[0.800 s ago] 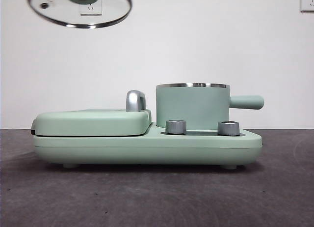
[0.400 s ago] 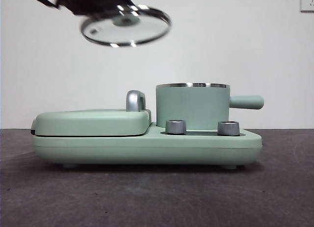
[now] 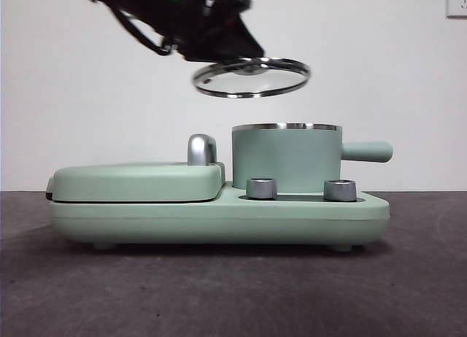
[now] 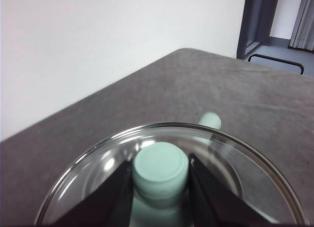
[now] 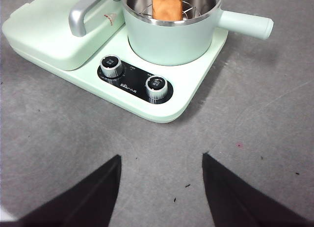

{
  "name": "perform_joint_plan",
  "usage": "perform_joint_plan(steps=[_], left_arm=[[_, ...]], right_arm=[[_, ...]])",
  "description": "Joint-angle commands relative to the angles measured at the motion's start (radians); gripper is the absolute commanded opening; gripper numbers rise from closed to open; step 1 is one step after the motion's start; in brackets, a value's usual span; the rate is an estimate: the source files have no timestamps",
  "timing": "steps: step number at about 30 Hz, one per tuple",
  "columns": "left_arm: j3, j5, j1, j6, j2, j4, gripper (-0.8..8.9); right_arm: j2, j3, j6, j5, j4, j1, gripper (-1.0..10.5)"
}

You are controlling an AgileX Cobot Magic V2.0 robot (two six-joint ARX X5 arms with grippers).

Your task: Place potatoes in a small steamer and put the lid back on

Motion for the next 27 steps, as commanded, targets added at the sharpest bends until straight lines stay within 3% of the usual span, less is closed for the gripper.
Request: perform_joint_plan(steps=[1,9,27], left_arm=[[0.097,0.002,-0.015,0.023,0.074,0.028,0.14],[0.25,0.003,-0.026,0.078,0.229,0.027,0.14],[0.255,0.01,-0.031,0.091,0.261,-0.022,0.15]], right_arm=[[0.005,0.006,0.012,0.005,0.003,0.005,2.5],[0.005,0.006,0.012,0.005,-0.008,0.005,2.5],[0.005,0.006,0.013,0.049,-0.05,0.005,2.5]])
